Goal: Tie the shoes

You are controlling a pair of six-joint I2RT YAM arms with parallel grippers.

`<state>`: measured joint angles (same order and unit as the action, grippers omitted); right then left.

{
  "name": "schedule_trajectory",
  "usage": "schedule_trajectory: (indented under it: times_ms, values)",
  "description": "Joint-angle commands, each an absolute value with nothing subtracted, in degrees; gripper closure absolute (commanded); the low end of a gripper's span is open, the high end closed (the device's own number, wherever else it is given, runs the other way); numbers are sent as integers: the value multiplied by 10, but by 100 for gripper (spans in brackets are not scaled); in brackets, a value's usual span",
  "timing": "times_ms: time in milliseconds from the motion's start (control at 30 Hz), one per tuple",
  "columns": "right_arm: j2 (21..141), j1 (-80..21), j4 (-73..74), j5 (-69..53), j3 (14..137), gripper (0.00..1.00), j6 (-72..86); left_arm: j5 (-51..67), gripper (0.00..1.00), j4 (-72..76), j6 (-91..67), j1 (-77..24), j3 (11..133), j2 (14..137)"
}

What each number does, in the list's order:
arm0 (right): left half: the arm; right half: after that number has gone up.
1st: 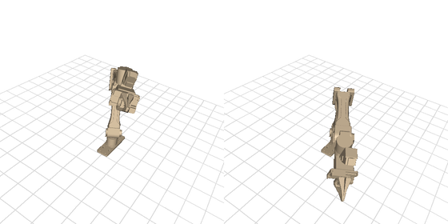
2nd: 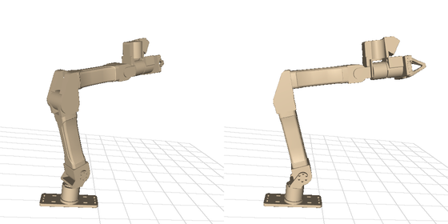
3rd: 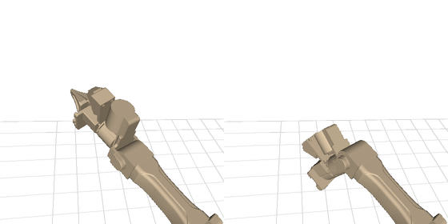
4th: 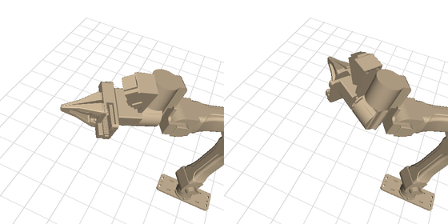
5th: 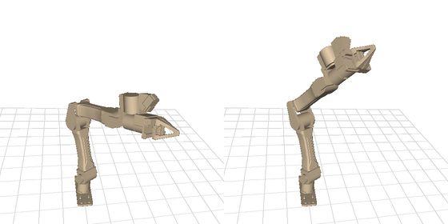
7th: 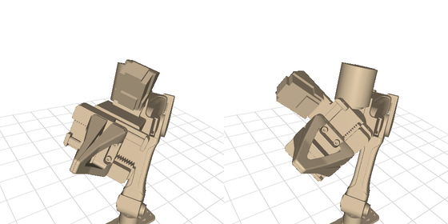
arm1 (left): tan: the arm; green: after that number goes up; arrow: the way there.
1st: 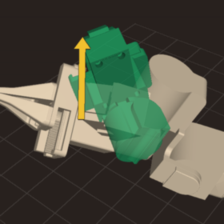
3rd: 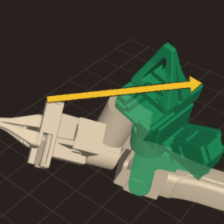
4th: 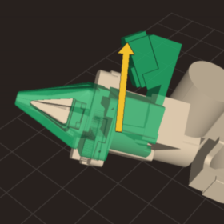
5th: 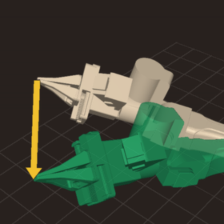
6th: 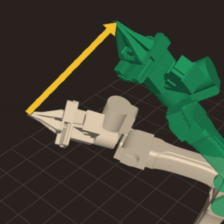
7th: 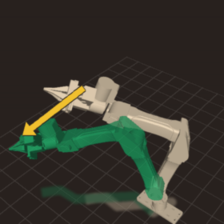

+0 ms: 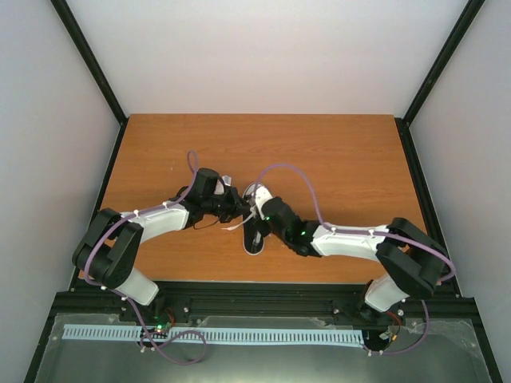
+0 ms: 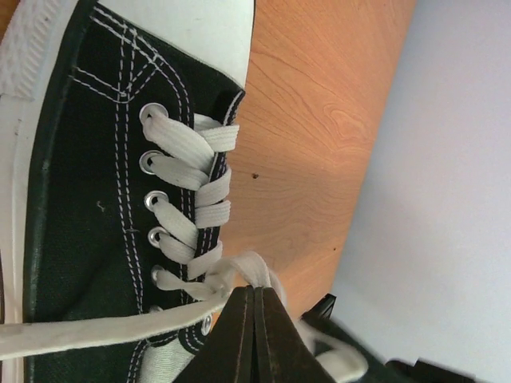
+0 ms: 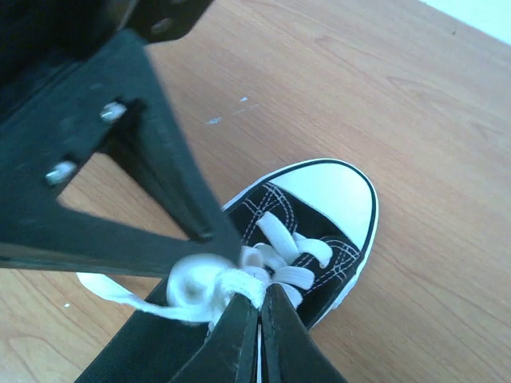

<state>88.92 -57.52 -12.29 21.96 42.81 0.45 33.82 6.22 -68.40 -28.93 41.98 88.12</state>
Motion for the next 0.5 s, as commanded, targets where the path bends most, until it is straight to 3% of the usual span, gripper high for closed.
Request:
schedule_trajectory:
  times_ms: [0,200,467]
  values:
    - [854,-515,-133,43,408,97,74,326,99,45,-663,-292,435,875]
    - [842,-467,-130,-52,397,97,117,297,99,21,-641,-292,437,864]
    - [842,-429,-94,-92,398,97,184,258,99,-3,-618,-292,430,844]
